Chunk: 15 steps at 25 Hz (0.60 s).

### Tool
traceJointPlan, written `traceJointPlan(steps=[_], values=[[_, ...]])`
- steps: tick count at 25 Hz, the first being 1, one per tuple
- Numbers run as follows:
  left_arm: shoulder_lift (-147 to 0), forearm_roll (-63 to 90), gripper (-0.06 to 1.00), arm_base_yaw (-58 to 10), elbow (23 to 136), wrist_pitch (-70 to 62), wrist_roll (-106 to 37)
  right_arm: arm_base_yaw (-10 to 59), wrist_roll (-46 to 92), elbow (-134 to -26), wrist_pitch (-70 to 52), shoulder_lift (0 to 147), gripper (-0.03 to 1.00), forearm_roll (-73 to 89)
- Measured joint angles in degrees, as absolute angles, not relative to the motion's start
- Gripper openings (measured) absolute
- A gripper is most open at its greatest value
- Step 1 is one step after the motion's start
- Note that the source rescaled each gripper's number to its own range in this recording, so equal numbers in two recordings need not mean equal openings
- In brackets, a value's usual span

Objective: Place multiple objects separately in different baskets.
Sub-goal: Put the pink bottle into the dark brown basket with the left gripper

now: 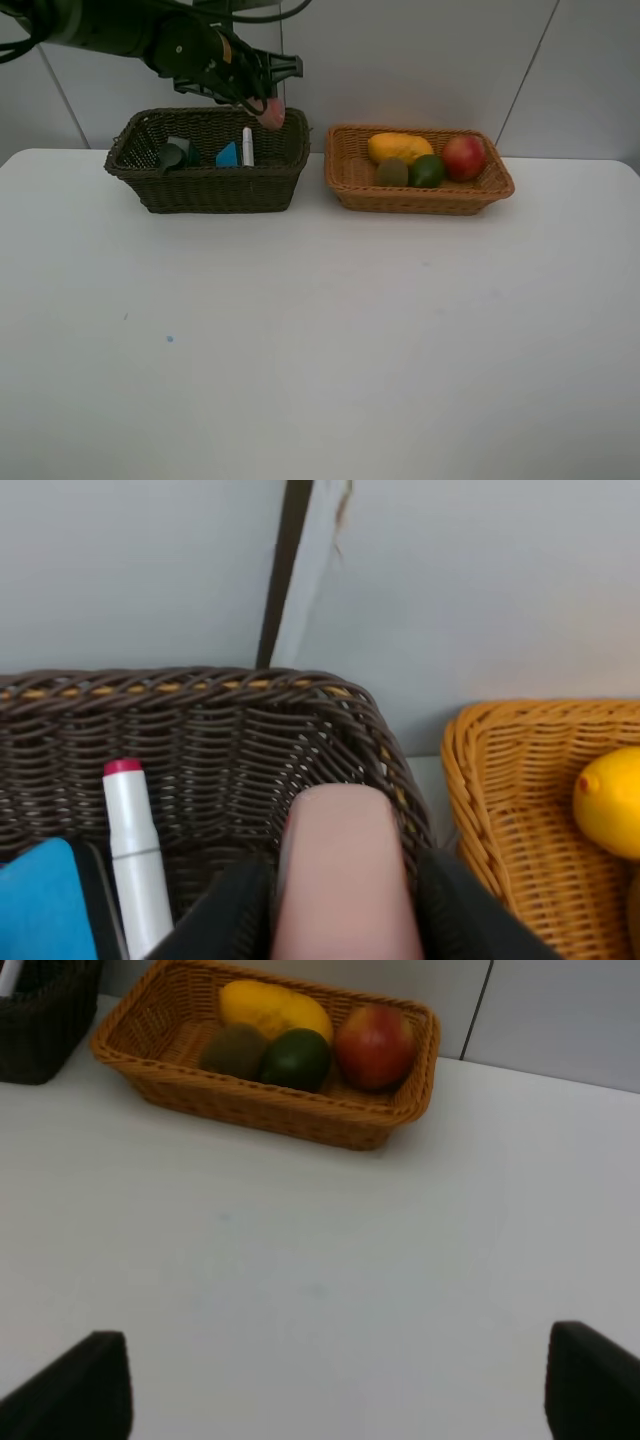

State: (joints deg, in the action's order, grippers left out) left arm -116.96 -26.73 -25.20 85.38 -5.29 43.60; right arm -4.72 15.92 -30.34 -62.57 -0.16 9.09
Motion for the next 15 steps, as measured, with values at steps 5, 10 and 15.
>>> traceJointPlan(steps=[5,10,15], values=[[-117.73,-27.87,0.27,-24.72,85.38,-5.29,43.60,-4.72,15.92,-30.34,-62.57,-0.16,1.00,9.09],[-119.58,-28.26,0.27,-24.65,85.38,-5.29,43.60,-4.72,15.92,-30.34,-62.57,-0.16,1.00,9.09],[-120.66,-28.38,0.27,-24.65,85.38,-5.55,43.60,-4.72,15.92,-30.34,-62.57,-0.16,1.00,9.09]])
